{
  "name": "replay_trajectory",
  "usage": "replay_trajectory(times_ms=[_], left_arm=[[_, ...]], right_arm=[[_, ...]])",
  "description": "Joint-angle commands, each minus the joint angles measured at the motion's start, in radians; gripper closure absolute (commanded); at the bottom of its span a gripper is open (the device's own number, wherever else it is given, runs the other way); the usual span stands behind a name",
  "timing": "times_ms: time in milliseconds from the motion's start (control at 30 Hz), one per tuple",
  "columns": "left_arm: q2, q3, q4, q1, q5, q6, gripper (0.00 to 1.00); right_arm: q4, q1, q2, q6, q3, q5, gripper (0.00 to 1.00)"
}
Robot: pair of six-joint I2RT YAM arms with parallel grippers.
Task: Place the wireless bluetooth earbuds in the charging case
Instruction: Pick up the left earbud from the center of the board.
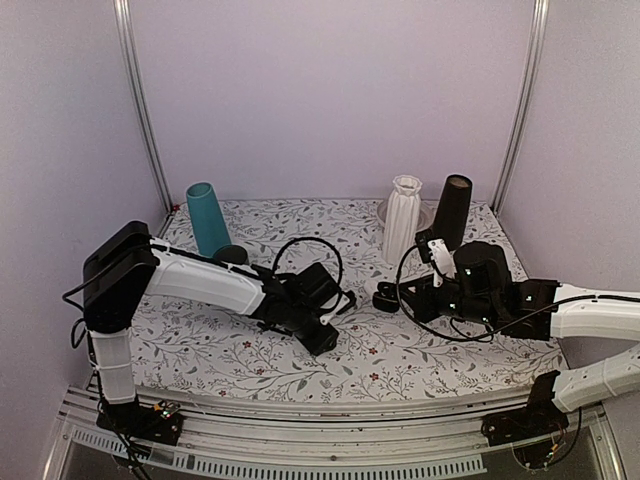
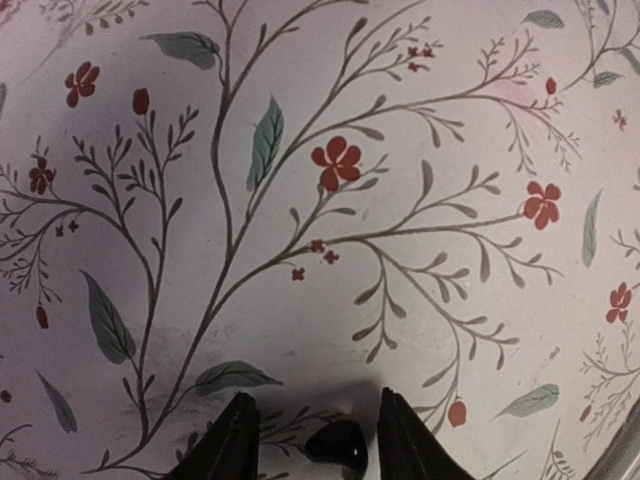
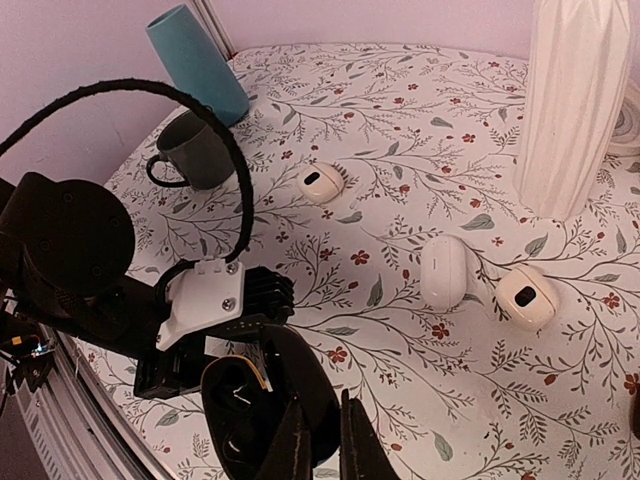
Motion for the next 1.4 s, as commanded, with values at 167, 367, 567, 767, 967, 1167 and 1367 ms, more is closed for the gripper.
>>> replay_trajectory(times_ms=[167, 367, 567, 767, 967, 1167, 1367], left_arm=[[-0.020, 0.035, -0.082, -0.014, -0.017, -0.164, 0.61], [0.025, 0.054, -0.105, -0.025, -0.009, -0.179, 0.64], [0.047, 0.091, -0.132, -0.033, -0.014, -0.167, 0.69], [0.065, 0.108, -0.166, -0.037, -0.033, -0.164, 0.71], [0.049, 0.099, -0.176, -0.042, -0.071, -0.187, 0.61], [0.048, 0.103, -0.206, -0.050, -0.089, -0.228, 0.71], [0.065, 0.116, -0.247, -0.069, -0.131, -0.268, 0.73]], right_arm=[[-0.005, -0.005, -0.027, -0.003, -0.004, 0.006, 0.97], [-0.008, -0.006, -0.045, -0.006, -0.012, 0.008, 0.97], [-0.009, -0.006, -0.056, 0.001, -0.021, 0.008, 0.97], [-0.008, -0.007, -0.061, 0.003, -0.030, 0.009, 0.97], [0.000, -0.007, -0.049, 0.001, -0.030, 0.001, 0.97], [0.003, -0.007, -0.041, -0.003, -0.024, -0.003, 0.97], [0.009, -0.007, -0.035, -0.008, -0.023, -0.013, 0.97]])
